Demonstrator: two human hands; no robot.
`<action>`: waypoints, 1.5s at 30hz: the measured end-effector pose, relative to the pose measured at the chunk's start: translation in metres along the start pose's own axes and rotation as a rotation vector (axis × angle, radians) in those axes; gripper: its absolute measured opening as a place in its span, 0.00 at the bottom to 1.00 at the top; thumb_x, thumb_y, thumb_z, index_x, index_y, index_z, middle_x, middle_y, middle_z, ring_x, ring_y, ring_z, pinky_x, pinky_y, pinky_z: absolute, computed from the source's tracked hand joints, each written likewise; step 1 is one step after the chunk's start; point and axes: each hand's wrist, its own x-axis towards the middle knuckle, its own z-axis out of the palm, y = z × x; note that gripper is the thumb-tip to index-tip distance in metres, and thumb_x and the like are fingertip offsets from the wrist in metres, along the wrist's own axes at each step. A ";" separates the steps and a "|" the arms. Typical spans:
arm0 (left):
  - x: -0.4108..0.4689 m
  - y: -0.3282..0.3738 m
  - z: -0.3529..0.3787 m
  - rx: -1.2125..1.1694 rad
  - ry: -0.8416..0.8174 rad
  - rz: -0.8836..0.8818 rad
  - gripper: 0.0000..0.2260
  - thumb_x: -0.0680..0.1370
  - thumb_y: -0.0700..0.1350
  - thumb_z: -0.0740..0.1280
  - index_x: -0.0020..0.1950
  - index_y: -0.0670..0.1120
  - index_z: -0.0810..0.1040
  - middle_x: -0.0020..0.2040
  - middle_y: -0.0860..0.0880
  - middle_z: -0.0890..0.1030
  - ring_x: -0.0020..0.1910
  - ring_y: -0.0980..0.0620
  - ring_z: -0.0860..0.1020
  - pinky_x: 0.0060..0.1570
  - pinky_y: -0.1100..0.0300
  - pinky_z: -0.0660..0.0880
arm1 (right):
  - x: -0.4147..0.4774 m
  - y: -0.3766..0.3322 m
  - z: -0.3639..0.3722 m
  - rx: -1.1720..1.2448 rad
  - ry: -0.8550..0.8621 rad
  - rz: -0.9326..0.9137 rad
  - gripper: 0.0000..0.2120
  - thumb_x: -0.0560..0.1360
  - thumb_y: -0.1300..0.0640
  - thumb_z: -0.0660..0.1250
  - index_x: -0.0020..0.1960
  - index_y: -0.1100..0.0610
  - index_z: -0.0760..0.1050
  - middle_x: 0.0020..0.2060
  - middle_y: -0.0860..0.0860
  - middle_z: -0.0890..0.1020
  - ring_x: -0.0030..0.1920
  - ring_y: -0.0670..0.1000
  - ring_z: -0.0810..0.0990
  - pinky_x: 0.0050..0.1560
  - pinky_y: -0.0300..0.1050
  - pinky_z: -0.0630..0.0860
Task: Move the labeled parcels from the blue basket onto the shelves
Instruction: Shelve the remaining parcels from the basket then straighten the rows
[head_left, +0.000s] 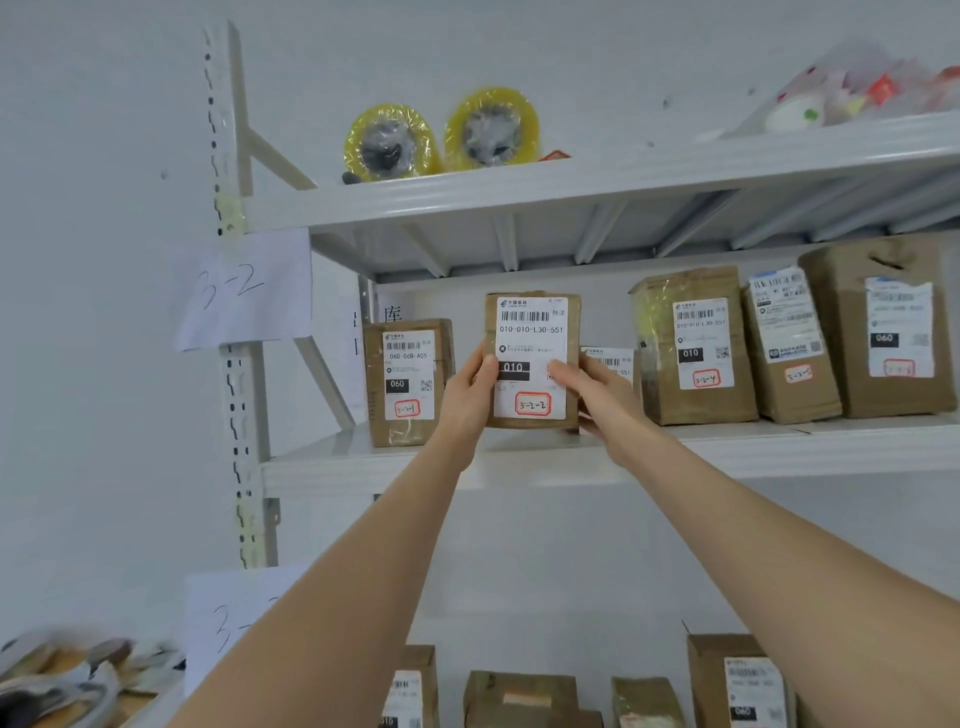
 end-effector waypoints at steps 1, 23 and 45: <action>-0.002 0.001 -0.003 0.003 0.017 -0.005 0.15 0.83 0.50 0.55 0.69 0.54 0.70 0.56 0.55 0.80 0.50 0.61 0.79 0.38 0.72 0.74 | 0.000 -0.001 0.003 -0.007 -0.014 -0.011 0.13 0.75 0.52 0.69 0.59 0.46 0.76 0.49 0.47 0.84 0.48 0.46 0.82 0.47 0.41 0.77; 0.022 0.007 -0.048 0.091 0.039 0.075 0.15 0.82 0.47 0.58 0.68 0.52 0.73 0.49 0.53 0.82 0.49 0.53 0.82 0.52 0.53 0.80 | 0.005 -0.010 0.047 0.033 0.038 -0.046 0.14 0.77 0.51 0.66 0.63 0.48 0.75 0.49 0.50 0.85 0.43 0.47 0.83 0.35 0.37 0.75; 0.034 -0.024 -0.052 0.110 0.039 0.014 0.16 0.81 0.37 0.58 0.67 0.46 0.73 0.57 0.47 0.82 0.54 0.49 0.80 0.54 0.49 0.79 | 0.025 0.017 0.059 -0.317 0.134 -0.134 0.17 0.80 0.59 0.59 0.68 0.50 0.71 0.54 0.51 0.80 0.52 0.53 0.80 0.55 0.49 0.78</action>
